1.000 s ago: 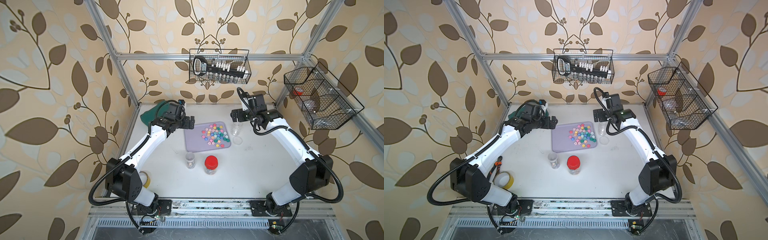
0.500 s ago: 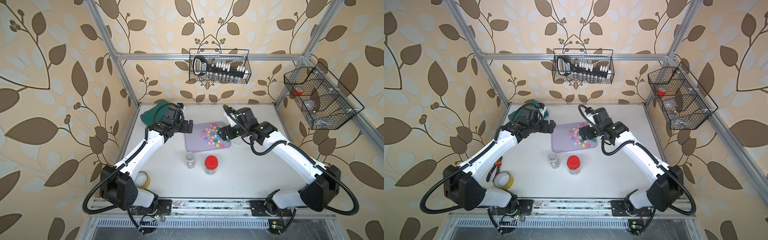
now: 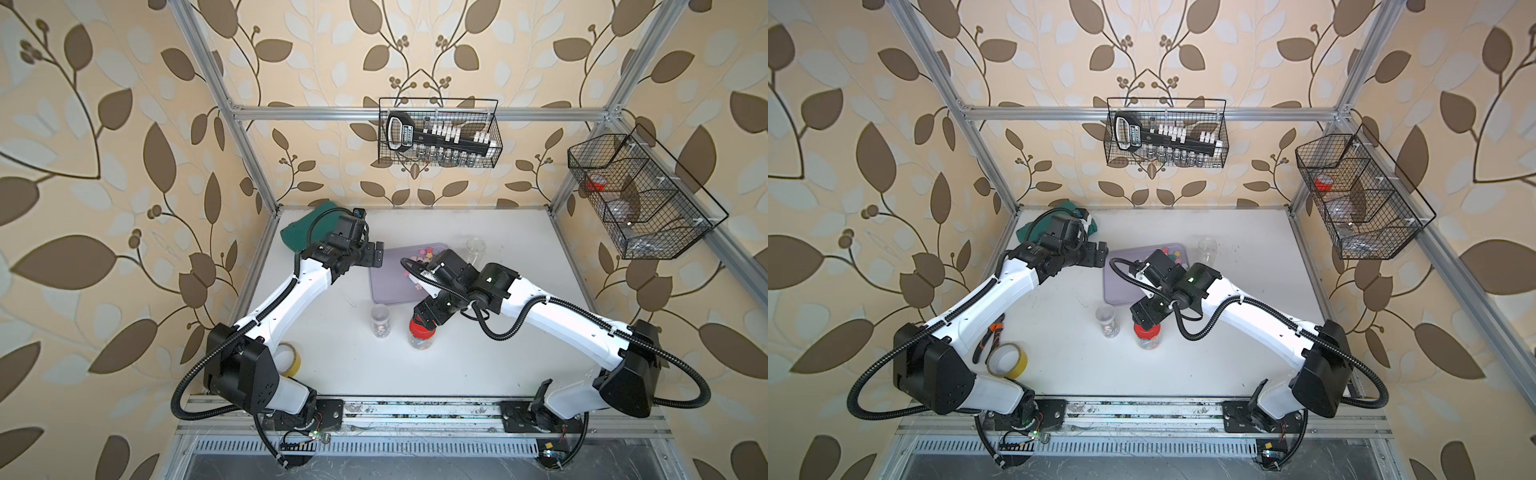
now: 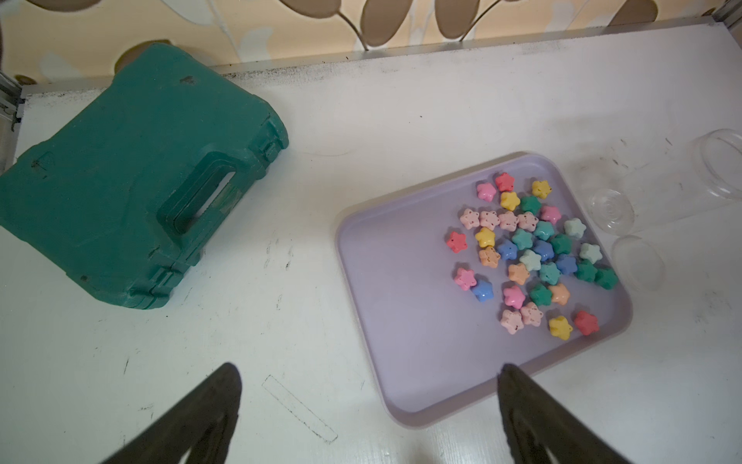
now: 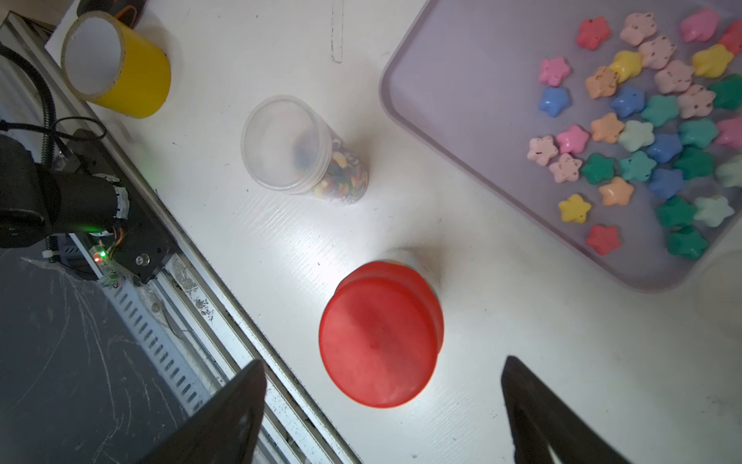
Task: Pour the candies out of the jar
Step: Pick up the jar from the center of the board.
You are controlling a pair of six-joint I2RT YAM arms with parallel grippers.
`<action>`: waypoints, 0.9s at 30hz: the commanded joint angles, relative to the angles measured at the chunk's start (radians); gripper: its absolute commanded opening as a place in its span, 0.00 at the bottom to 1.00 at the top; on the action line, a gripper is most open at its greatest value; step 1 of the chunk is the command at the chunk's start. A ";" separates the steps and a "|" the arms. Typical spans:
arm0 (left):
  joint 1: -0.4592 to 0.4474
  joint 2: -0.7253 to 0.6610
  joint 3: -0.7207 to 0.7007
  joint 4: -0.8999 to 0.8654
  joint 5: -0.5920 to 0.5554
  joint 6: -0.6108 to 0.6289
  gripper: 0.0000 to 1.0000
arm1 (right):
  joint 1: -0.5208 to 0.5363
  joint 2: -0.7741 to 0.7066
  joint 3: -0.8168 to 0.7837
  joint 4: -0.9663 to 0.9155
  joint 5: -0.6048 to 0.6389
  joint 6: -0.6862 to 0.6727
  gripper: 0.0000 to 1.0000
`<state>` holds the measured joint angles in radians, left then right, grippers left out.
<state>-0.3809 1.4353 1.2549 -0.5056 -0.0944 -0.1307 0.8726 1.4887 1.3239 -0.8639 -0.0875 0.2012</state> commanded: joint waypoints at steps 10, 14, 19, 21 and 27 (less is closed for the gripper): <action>-0.007 -0.009 0.028 0.001 -0.029 -0.007 0.99 | 0.039 0.094 -0.031 -0.026 0.038 0.003 0.81; -0.006 -0.010 0.029 0.002 -0.028 -0.007 0.99 | 0.039 0.109 -0.032 -0.028 0.053 -0.002 0.79; -0.007 -0.007 0.029 0.002 -0.023 -0.009 0.99 | 0.039 0.118 -0.035 -0.030 0.081 -0.003 0.74; -0.007 -0.009 0.029 0.000 -0.022 -0.010 0.99 | 0.039 0.124 -0.038 -0.032 0.086 -0.005 0.71; -0.007 -0.007 0.028 0.000 -0.023 -0.011 0.99 | 0.039 0.140 -0.037 -0.040 0.081 -0.018 0.57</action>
<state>-0.3809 1.4353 1.2549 -0.5056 -0.0990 -0.1322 0.9081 1.6020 1.3033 -0.8696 -0.0315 0.1978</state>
